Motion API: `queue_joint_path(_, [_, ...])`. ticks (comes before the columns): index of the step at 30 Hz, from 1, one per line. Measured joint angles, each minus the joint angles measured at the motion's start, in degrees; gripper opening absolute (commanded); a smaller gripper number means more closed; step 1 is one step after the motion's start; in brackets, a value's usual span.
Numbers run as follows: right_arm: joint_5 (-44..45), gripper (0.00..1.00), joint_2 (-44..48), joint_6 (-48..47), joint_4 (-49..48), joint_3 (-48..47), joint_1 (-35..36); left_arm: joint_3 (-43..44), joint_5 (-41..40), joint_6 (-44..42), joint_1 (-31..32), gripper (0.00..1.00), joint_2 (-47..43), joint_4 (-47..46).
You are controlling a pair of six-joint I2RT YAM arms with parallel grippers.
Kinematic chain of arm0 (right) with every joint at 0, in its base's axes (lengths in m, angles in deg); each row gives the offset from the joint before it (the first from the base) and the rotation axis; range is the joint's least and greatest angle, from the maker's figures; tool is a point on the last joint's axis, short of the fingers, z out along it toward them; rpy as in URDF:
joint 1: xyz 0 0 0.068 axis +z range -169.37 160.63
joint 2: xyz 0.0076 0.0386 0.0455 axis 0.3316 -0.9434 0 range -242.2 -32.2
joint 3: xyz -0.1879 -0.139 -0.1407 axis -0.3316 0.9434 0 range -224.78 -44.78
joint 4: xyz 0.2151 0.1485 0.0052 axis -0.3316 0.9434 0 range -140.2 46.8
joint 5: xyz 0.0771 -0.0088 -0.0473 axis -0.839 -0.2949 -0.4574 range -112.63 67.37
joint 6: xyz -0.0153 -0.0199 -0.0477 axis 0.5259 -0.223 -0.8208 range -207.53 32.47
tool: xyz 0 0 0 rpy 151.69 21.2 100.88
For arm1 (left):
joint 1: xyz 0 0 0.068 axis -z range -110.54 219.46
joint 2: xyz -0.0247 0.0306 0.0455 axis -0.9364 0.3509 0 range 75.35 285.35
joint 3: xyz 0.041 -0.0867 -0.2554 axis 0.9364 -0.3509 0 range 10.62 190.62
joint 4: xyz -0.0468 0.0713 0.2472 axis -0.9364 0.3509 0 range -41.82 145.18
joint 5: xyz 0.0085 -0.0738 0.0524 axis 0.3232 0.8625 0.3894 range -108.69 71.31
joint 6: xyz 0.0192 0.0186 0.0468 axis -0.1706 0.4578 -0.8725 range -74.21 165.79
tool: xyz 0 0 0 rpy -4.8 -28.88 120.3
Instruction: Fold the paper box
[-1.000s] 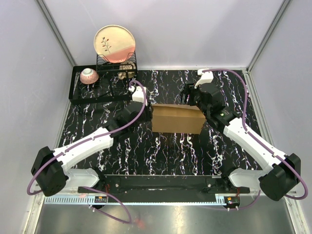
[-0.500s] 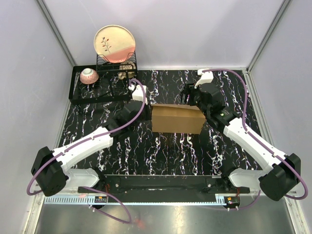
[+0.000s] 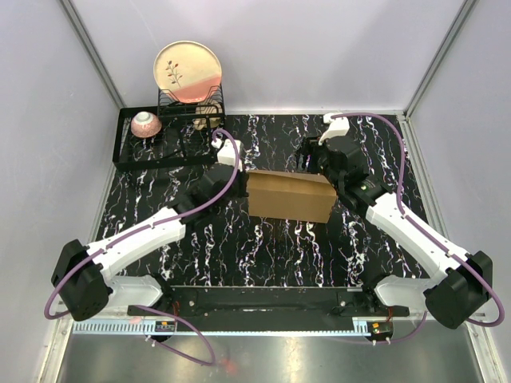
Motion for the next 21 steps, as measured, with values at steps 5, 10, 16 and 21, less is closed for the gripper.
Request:
queue_joint_path(5, [0.0, 0.67, 0.0, 0.02, 0.0, 0.52, 0.0, -0.13, 0.42, 0.02, 0.0, 0.0, 0.07, -0.59])
queue_joint_path(10, [0.02, 0.67, 0.0, 0.02, 0.02, 1.07, 0.0, -1.14, 0.57, 0.33, -0.07, 0.0, 0.24, -2.8])
queue_joint_path(16, [0.0, 0.66, 0.04, 0.02, 0.0, 1.36, 0.0, -2.99, 0.44, 1.16, -0.13, 0.0, 0.24, -6.1])
queue_joint_path(21, [0.02, 0.67, 0.07, 0.02, -0.02, 1.36, 0.0, -4.9, 0.11, 1.73, -0.11, 0.0, 0.2, -9.22])
